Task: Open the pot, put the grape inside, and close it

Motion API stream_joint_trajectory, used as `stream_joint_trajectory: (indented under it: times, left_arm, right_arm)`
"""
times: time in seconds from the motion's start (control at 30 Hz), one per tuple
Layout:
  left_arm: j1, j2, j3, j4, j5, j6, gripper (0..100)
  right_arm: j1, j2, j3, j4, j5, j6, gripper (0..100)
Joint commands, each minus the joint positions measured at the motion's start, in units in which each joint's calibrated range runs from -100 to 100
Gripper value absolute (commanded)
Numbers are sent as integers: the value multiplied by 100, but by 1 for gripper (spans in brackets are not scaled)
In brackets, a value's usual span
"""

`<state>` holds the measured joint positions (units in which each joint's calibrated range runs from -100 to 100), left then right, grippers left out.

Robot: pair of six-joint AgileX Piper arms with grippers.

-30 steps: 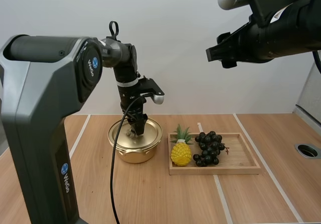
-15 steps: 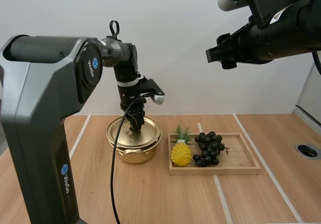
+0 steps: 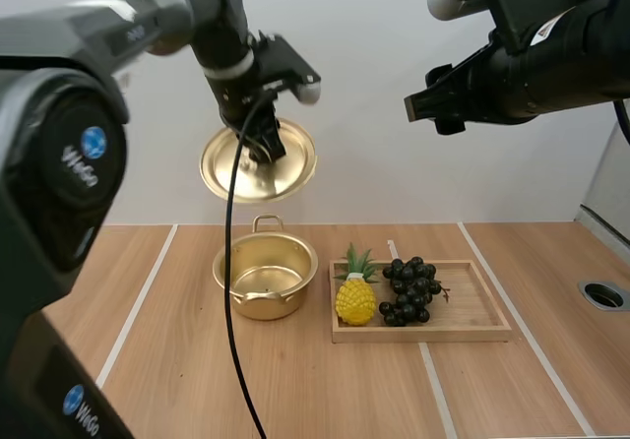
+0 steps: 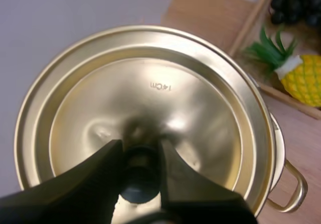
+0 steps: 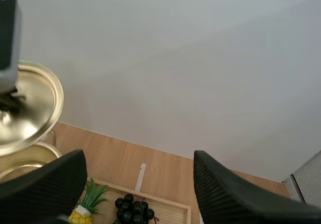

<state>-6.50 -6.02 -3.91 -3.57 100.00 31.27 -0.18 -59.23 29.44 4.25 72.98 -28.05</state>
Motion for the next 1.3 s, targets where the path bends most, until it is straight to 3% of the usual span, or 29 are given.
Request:
stream_joint_trajectory:
  times: [0.0, 0.2, 0.37, 0.47, 0.77, 1.1, 1.27]
  left_arm:
    - [48, -661, -429, -277, 0, -601, 0]
    - [345, -1795, -1039, -380, -681, -1312, 0]
    - [618, -2623, -1299, -394, -1584, -1409, 0]
    - [695, -3033, -1343, -394, -2466, -1541, 0]
    - [699, -3885, -1361, -394, -5002, -2330, 0]
    - [699, -3921, -2003, -394, -5988, -2371, 0]
    - [699, -3921, -2037, -394, -6896, -2371, 0]
  right_arm:
    - [-17, -24, -62, -5, 11, -26, 100]
    - [-17, -24, -62, -6, 86, -26, 100]
    - [-17, -8, -62, -6, 334, -26, 100]
    - [-17, 50, -62, 8, 446, -26, 100]
    - [-17, 649, -62, 8, 1077, 115, 100]
    - [-189, 1784, -62, 22, 1819, 421, 100]
    - [-388, 2423, -62, 477, 1819, 458, 100]
